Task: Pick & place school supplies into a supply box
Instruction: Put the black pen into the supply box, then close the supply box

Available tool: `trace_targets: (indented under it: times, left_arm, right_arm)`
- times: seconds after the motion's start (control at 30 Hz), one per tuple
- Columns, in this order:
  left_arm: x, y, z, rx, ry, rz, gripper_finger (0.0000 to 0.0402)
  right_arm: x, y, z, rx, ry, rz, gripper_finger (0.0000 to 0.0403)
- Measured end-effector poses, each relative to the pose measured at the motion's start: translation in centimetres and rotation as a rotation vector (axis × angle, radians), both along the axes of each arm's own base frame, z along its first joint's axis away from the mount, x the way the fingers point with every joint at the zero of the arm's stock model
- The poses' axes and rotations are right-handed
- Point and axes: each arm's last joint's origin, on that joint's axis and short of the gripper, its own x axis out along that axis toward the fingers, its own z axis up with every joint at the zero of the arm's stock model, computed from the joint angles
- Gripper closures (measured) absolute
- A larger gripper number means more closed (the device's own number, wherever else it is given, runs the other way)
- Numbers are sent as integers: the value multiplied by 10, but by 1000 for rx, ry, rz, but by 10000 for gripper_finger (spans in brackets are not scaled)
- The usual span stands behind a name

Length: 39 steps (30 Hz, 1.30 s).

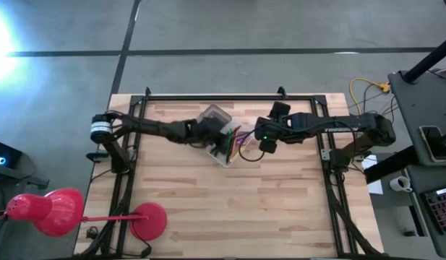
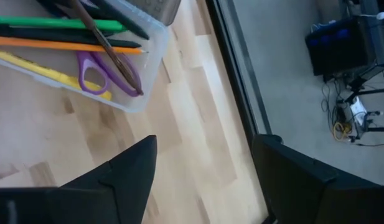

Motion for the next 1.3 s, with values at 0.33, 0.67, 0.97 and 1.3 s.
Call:
trace_targets:
  times: [0.33,0.67,0.97,1.3]
  left_arm:
    - [-8,-10,3,-188,10,-92,253]
    - [-94,-4,34,11,75,192,253]
    - [-168,64,-1,-157,-10,402,286]
    - [-164,114,-22,-189,84,560,363]
  right_arm:
    - [-3,1,0,1,1,0,145]
    - [-15,11,-6,409,-208,-240,177]
    - [-3,40,-72,640,-422,-506,254]
    - [4,42,-124,746,-559,-671,389]
